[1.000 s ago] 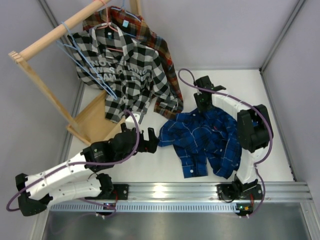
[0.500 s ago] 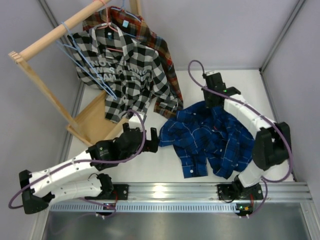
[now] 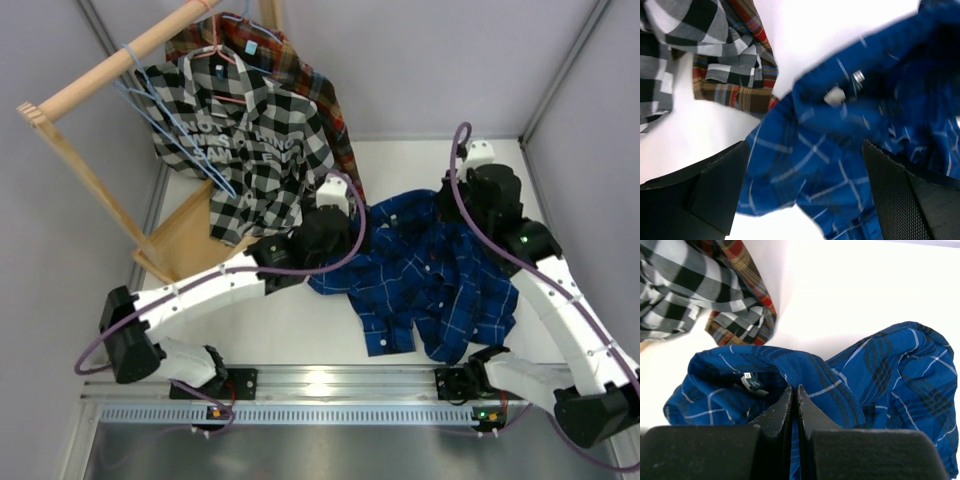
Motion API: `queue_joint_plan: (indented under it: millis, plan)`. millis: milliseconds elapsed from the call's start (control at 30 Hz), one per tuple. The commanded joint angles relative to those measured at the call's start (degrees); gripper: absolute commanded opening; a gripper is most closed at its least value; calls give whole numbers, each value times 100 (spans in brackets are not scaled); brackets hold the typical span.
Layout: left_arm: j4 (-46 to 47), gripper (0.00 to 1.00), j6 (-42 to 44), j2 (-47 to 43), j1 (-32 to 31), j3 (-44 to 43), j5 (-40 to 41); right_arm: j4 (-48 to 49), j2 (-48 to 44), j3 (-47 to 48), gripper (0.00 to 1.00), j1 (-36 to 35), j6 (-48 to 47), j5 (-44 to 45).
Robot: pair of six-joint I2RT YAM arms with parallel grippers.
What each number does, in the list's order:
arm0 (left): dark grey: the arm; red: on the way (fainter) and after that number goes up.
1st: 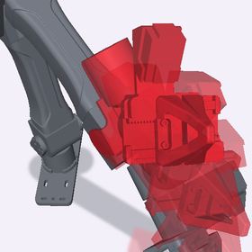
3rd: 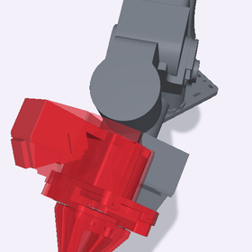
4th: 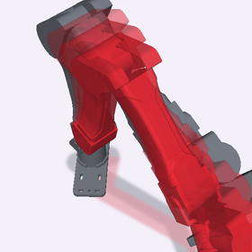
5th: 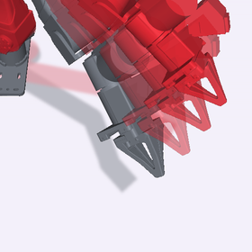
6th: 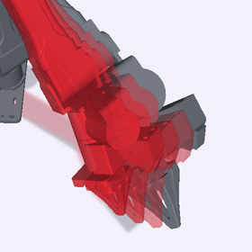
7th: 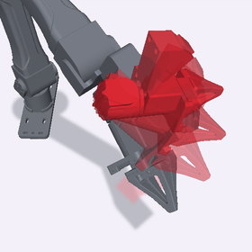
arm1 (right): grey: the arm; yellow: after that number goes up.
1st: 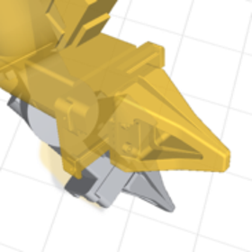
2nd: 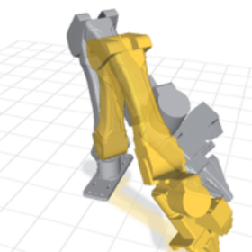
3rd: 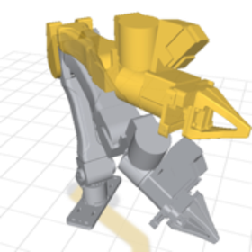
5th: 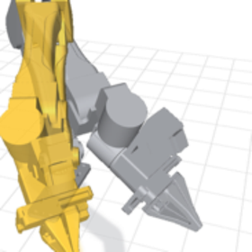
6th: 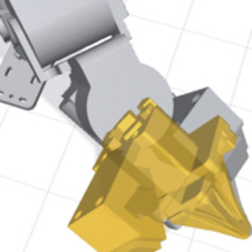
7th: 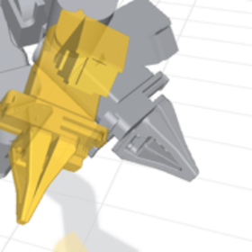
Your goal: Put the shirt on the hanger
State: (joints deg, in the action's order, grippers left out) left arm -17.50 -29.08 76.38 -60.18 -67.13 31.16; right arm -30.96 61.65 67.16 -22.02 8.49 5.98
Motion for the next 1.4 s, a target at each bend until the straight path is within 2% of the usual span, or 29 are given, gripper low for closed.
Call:
queue_joint_plan:
  millis: [0, 167, 233, 267, 367, 467, 500, 533, 567, 600, 633, 667, 700, 833, 867, 933, 967, 1033, 1067, 1167, 1200, 1300, 1367]
  plan:
    - [537, 98, -132, 770, 628, -728, -642, 441, -582, -167, 0, -48, 197, -263]
    - [528, 96, -817, 1537, 701, -1205, -848, 819, -1014, -598, 0, -39, 276, -527]
    - [528, 92, -985, 1765, 710, -1293, -1084, 881, -1058, -642, 0, -48, 267, -536]
    - [528, 86, -1142, 1810, 701, -1293, -1155, 881, -1058, -642, 0, -48, 258, -528]
    - [537, 81, -1345, 1942, 701, -1188, -1340, 881, -1050, -625, 0, -48, 232, -510]
    - [589, 79, -1495, 1925, 701, -978, -1507, 899, -1006, -590, 0, -48, 179, -457]
    - [633, 75, -1504, 1916, 701, -925, -1525, 899, -979, -563, 0, -48, 170, -448]
    - [694, 69, -1495, 1925, 701, -881, -1542, 899, -971, -555, 0, -48, 170, -466]
    - [782, 57, -1408, 1959, 701, -837, -1542, 925, -944, -554, 0, -48, 170, -475]
    - [774, 33, -1373, 1960, 701, -863, -1508, 951, -953, -554, 0, -48, 205, -510]
    - [774, 18, -1320, 1968, 692, -898, -1481, 978, -953, -554, 0, -48, 206, -553]
    - [748, 7, -1180, 1934, 692, -968, -1464, 1030, -970, -546, 0, -48, 223, -658]
    - [643, 1, -1074, 1803, 675, -1029, -1333, 1031, -979, -520, 0, -48, 223, -764]
    - [108, 0, -4, 1338, 552, -1731, -1112, 1031, -1076, -98, 0, -48, 197, -1430]
    - [-24, 0, 625, 1231, 525, -1924, -1129, 1031, -1180, 7, 0, -48, 232, -1555]
    - [-366, 0, 1296, 899, 385, -2461, -1278, 1031, -1312, 280, 0, -48, 355, -1853]
    - [-429, 0, 1987, 766, 306, -2584, -1279, 1031, -1479, 368, 0, -48, 398, -1933]
    - [-517, 0, 2676, 406, -54, -2874, -1244, 1022, -1664, 544, 0, -48, 539, -2126]
    - [-640, 0, 3323, 326, -203, -2963, -1200, 1022, -1769, 605, 0, -48, 583, -2188]
    - [-886, 0, 4353, 158, -976, -3454, -806, 1013, -2208, 764, 0, -48, 838, -2443]
    - [-922, 0, 4567, 158, -1369, -3603, -682, 1030, -2279, 842, 0, -48, 969, -2513]
    - [-957, 0, 5271, 280, -2038, -4306, -33, 996, -2525, 1079, 0, -48, 1207, -2636]
    - [-1045, 0, 5665, 465, -2234, -5076, 275, 865, -2640, 1229, 0, -48, 1243, -2611]
